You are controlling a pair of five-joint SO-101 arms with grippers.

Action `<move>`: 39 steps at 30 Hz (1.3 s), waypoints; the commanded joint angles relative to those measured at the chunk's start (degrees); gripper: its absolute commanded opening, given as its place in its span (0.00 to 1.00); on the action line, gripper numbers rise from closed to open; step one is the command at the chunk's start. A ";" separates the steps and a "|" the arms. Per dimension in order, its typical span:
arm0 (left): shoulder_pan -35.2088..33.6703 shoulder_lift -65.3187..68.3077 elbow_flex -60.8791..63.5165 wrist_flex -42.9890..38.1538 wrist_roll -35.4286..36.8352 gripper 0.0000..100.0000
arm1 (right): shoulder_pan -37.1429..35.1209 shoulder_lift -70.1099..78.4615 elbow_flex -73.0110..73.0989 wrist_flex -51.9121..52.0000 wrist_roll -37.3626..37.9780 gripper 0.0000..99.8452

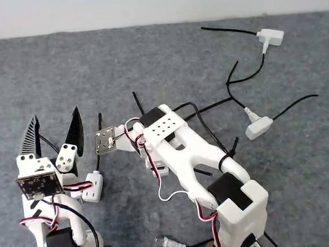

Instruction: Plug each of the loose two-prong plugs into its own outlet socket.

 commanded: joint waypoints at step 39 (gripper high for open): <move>2.37 -0.53 -0.04 -1.85 0.35 0.30 | 4.09 2.24 -18.55 14.46 -54.51 0.39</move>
